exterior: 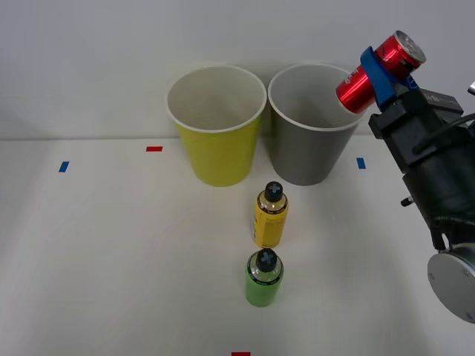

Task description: Put cans in the gray bin, plastic bottles in the light green bin

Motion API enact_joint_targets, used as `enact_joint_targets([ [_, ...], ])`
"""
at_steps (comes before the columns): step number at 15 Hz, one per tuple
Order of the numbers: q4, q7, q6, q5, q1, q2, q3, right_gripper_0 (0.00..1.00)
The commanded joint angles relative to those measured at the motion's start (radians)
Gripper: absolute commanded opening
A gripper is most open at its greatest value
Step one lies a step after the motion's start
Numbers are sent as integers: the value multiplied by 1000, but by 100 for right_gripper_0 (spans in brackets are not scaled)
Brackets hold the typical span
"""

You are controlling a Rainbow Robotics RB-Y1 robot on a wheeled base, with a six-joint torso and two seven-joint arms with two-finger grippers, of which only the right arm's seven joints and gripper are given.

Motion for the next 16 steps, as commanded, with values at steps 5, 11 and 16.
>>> enact_joint_targets([
  [5,357,183,100,34,-367,169,-37,17],
  [11,598,236,102,65,-525,159,-33,17],
  [16,618,284,102,97,-531,132,-33,17],
])
